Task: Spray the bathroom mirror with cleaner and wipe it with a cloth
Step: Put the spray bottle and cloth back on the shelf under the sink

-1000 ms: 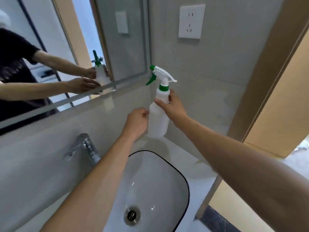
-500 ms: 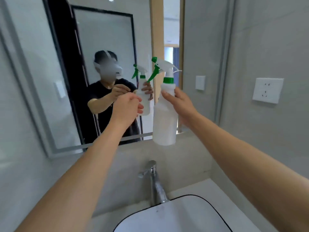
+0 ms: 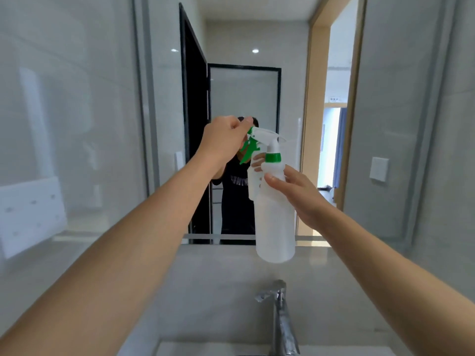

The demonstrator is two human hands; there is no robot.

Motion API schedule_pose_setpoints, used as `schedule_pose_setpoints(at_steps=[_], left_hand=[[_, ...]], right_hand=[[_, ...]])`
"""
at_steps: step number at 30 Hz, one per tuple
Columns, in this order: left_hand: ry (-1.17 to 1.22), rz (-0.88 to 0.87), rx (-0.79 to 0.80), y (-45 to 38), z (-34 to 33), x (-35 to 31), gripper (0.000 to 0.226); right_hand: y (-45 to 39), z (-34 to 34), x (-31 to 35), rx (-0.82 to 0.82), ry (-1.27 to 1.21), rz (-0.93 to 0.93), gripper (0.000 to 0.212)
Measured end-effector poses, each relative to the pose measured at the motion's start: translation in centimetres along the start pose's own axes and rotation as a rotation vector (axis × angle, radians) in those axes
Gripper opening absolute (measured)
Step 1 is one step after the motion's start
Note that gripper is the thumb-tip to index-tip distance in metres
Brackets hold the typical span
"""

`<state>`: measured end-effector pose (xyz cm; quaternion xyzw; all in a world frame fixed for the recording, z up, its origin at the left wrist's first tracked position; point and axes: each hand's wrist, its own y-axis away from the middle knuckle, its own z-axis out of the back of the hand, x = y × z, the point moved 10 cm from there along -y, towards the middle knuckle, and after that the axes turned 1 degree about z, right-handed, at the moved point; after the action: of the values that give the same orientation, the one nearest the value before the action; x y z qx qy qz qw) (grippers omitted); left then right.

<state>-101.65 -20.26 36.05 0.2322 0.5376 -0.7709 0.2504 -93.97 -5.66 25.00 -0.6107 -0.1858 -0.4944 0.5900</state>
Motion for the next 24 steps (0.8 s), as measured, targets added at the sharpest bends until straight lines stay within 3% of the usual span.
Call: schedule_pose_setpoints(at_steps=[7,11,16,20,24], left_hand=[[0.045,-0.037,0.175,0.5,-0.3,-0.4,0.025],[0.122,-0.041,0.191,0.6,0.4,-0.2,0.009],[0.06,-0.001,0.111,0.2,1.5,0.6,0.031],[0.015,-0.073,0.108,0.4,1.8,0.2,0.026],[0.023,-0.11,0.12,0.5,2.1,0.1,0.016]], right_hand=[[0.5,-0.8,-0.1,0.06,-0.09,-0.047,0.021],[0.3,-0.9,-0.1,0.047,-0.089,-0.062,0.025],[0.1,-1.3,-0.2,0.056,-0.068,-0.069,0.033],[0.2,-2.1,-0.4,0.079,-0.062,-0.085,0.035],[0.5,-2.8,-0.1,0.064,-0.099,-0.072,0.022]])
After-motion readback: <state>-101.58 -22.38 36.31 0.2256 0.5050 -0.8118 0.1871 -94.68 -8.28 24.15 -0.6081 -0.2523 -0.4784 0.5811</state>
